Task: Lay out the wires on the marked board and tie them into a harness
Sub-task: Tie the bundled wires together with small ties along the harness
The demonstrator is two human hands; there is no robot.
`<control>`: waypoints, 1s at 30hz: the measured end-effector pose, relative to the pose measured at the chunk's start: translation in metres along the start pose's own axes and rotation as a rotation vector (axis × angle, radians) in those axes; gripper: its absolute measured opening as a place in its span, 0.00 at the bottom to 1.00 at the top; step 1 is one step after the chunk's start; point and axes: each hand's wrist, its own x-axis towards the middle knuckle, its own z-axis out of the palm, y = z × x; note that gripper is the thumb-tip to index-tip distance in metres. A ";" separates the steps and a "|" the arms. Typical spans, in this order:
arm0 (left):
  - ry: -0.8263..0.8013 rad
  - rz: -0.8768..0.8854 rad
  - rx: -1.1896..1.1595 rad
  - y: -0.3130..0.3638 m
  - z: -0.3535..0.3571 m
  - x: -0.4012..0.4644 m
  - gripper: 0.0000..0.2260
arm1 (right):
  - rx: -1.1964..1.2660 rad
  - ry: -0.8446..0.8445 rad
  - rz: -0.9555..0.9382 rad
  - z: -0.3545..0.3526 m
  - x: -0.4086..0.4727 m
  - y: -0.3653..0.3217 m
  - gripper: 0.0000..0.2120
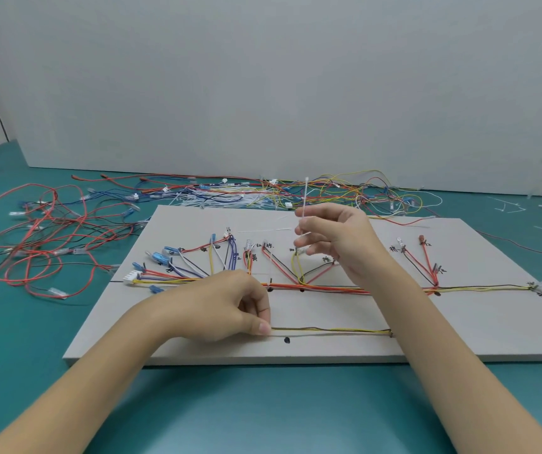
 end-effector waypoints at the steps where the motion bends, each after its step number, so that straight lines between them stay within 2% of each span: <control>1: 0.000 0.000 -0.008 0.000 0.000 0.000 0.04 | -0.006 -0.003 0.003 0.001 -0.003 0.001 0.05; 11: -0.010 -0.004 -0.059 0.001 0.000 -0.001 0.07 | -0.003 -0.083 0.026 0.010 -0.017 0.001 0.02; 17: -0.043 0.004 -0.076 0.000 0.001 -0.001 0.05 | -0.061 -0.118 0.005 0.010 -0.024 0.002 0.07; 23: -0.027 0.013 -0.104 -0.002 -0.001 0.000 0.04 | -0.273 -0.299 0.101 0.004 -0.036 0.011 0.04; 30: -0.019 0.042 -0.142 -0.003 -0.002 0.001 0.05 | -0.415 -0.405 0.179 0.003 -0.038 0.013 0.03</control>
